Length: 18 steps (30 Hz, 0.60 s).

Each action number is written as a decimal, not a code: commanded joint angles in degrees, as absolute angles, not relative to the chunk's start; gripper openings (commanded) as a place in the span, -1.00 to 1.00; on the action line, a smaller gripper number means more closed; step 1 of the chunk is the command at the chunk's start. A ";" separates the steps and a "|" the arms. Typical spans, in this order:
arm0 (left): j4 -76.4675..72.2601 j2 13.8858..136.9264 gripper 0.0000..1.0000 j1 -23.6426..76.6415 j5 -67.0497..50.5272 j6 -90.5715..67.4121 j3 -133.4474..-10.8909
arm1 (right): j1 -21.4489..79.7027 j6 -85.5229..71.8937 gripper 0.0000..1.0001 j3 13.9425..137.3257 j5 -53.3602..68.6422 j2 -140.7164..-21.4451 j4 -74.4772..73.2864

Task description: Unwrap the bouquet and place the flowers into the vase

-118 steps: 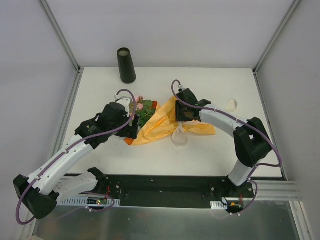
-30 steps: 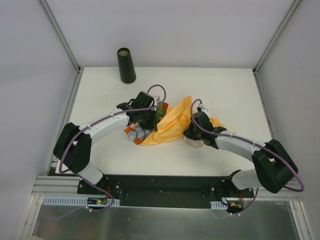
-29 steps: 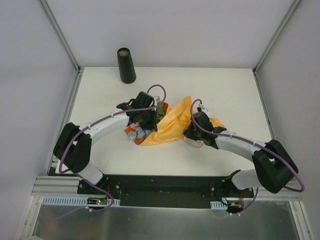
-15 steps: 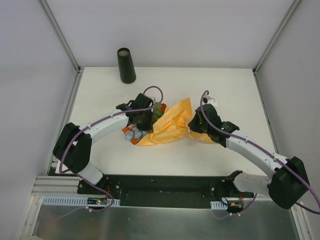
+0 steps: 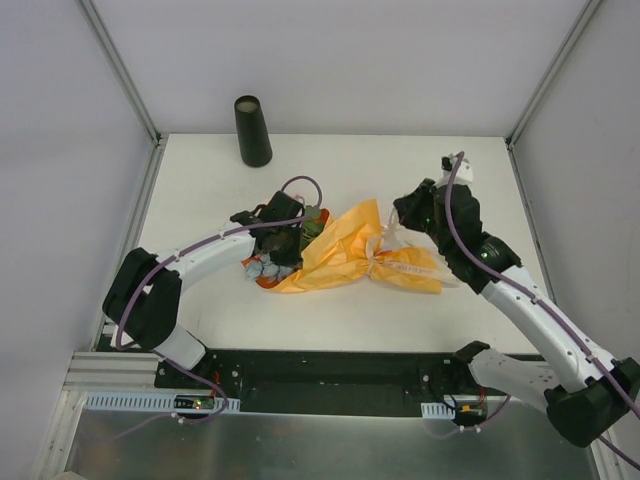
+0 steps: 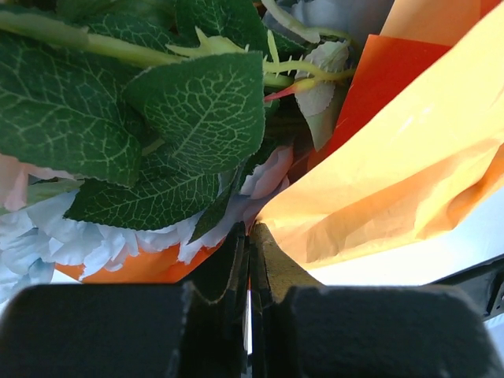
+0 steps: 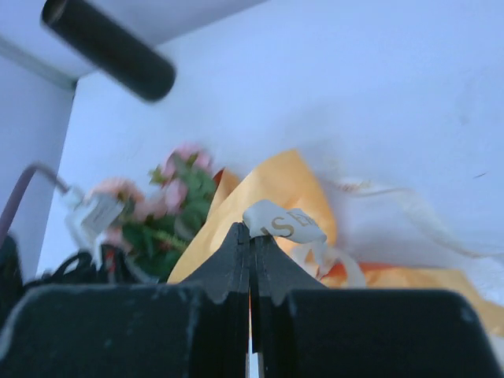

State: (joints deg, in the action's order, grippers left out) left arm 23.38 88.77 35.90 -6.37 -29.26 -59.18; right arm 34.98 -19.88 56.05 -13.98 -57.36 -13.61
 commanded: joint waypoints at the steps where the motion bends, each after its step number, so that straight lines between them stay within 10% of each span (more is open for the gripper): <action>1: 25.40 85.26 -1.00 35.24 -5.01 -30.59 -57.83 | 26.04 -16.26 -1.00 60.20 -18.91 -63.26 -7.13; 18: 24.00 82.80 -1.00 35.42 -8.08 -34.98 -54.94 | 14.41 -16.61 -1.00 78.72 -6.77 -92.71 -9.92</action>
